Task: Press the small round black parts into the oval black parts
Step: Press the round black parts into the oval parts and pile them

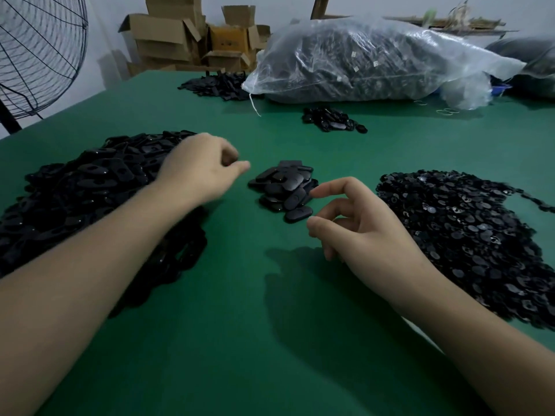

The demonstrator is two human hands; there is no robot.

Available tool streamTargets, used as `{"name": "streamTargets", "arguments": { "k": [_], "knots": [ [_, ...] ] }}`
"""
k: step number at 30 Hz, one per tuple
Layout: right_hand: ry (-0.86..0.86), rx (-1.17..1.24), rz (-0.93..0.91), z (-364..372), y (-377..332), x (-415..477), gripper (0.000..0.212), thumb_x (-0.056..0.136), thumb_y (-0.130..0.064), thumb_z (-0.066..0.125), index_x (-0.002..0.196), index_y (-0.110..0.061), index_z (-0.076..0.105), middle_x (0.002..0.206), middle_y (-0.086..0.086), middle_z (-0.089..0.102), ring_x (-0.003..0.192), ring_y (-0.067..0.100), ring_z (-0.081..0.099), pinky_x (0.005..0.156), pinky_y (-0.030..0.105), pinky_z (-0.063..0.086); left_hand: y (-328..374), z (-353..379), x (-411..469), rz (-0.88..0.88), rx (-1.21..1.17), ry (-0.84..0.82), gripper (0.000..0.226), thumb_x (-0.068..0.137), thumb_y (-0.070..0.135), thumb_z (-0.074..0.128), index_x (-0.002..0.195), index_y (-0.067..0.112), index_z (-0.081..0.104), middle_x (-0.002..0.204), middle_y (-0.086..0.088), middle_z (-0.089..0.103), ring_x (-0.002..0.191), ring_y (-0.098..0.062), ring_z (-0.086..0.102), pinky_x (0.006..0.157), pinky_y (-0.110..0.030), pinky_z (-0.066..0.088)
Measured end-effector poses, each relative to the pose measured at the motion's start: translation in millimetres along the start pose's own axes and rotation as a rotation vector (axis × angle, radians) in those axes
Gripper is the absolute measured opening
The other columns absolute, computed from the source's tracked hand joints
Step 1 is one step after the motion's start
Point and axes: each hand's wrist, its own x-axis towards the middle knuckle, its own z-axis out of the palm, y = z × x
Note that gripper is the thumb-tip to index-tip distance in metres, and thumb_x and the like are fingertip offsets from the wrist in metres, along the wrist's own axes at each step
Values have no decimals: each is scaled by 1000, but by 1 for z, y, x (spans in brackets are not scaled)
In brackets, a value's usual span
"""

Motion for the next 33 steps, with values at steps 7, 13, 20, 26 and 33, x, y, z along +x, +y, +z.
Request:
{"name": "streamTargets", "arguments": {
  "k": [7, 13, 20, 26, 33],
  "knots": [
    [56, -203, -25, 0, 3, 1, 16, 94, -22, 67, 101, -35, 61, 83, -11, 68, 69, 12, 63, 63, 26, 50, -26, -6, -10, 6, 577, -85, 52, 95, 60, 61, 127, 20, 69, 128, -9, 57, 125, -33, 49, 99, -47, 45],
    [131, -502, -52, -10, 4, 3, 13, 92, -26, 66, 101, -34, 60, 77, -14, 62, 73, 7, 58, 65, 34, 49, -33, -12, -4, -24, 330, -129, 40, 89, 46, 76, 124, 28, 70, 122, -5, 56, 121, -30, 54, 94, -46, 51],
    [192, -1006, 24, -28, 5, 9, 34, 94, -33, 62, 126, -22, 59, 112, -2, 59, 115, 24, 51, 94, 45, 47, -35, -17, -9, 37, 118, -30, 39, 82, 30, 85, 118, 31, 71, 93, 10, 60, 91, -20, 59, 81, -39, 53],
    [155, -1152, 95, -32, 5, 11, 35, 96, -39, 58, 125, -22, 69, 118, 4, 58, 118, 29, 49, 93, 44, 45, 10, -22, -43, 153, -299, -84, 39, 77, 30, 90, 112, 36, 74, 93, 12, 66, 76, -7, 66, 73, -22, 55],
    [180, -1109, 61, -35, 4, 11, 12, 95, -31, 65, 99, -28, 75, 103, -3, 64, 107, 25, 52, 89, 44, 48, 40, 4, -103, 82, -922, -414, 38, 77, 16, 89, 106, 38, 76, 86, 14, 62, 67, -7, 61, 68, -18, 49]
  ]
}}
